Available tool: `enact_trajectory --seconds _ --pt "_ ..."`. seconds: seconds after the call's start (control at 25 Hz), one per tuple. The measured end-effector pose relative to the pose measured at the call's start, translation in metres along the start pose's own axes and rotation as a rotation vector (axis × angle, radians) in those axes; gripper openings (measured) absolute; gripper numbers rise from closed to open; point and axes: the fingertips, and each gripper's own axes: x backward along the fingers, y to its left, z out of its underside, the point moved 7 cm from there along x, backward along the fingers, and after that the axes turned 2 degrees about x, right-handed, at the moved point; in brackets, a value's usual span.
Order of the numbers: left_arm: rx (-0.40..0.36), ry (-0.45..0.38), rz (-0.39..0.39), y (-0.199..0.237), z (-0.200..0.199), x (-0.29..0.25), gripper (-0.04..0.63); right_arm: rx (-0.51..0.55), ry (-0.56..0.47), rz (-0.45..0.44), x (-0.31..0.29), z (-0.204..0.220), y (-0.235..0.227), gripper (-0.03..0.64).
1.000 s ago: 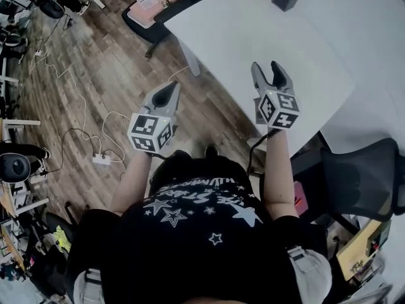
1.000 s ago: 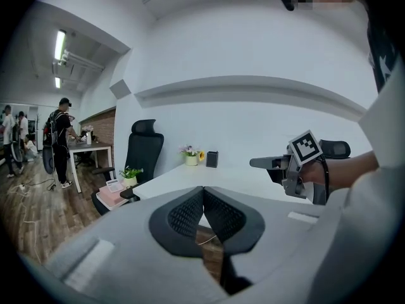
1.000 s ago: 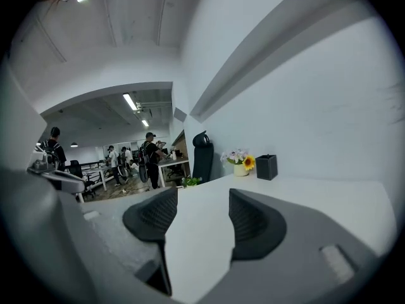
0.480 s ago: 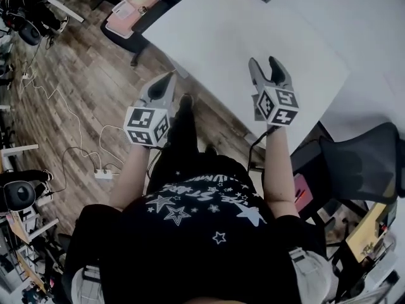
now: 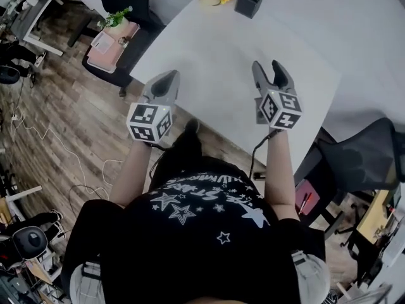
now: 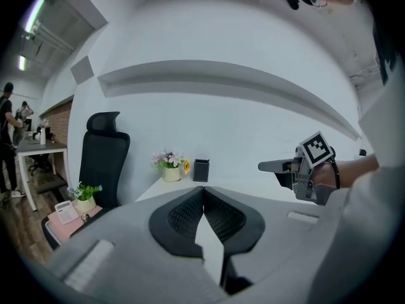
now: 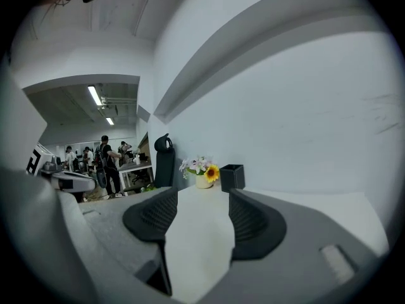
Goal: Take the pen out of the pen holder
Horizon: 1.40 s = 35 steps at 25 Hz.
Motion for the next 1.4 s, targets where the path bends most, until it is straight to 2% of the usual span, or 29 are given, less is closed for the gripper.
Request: enact_trajectory --seconds 0.44,0.64,0.96,1.16,1.28,1.4 --pt "-0.054 -0.021 0.139 0.082 -0.061 -0.103 0.011 -0.003 -0.005 0.137 -0.08 -0.052 -0.016 0.258" --pt "-0.049 -0.023 0.192 0.105 -0.077 -0.146 0.011 -0.006 0.003 0.19 -0.117 -0.07 -0.03 0.258" --pt "-0.054 -0.003 0.278 0.119 -0.082 -0.206 0.011 -0.009 0.02 0.235 -0.174 -0.085 -0.053 0.258" --pt "-0.035 0.0 0.297 0.127 -0.079 -0.237 0.011 -0.008 0.05 0.234 -0.209 -0.081 -0.059 0.236" --pt "-0.025 0.001 0.298 0.131 -0.076 -0.254 0.011 -0.005 0.082 0.234 -0.23 -0.076 -0.066 0.19" --pt "-0.017 0.011 0.302 0.136 -0.073 -0.268 0.011 -0.014 0.099 0.244 -0.25 -0.072 -0.075 0.19"
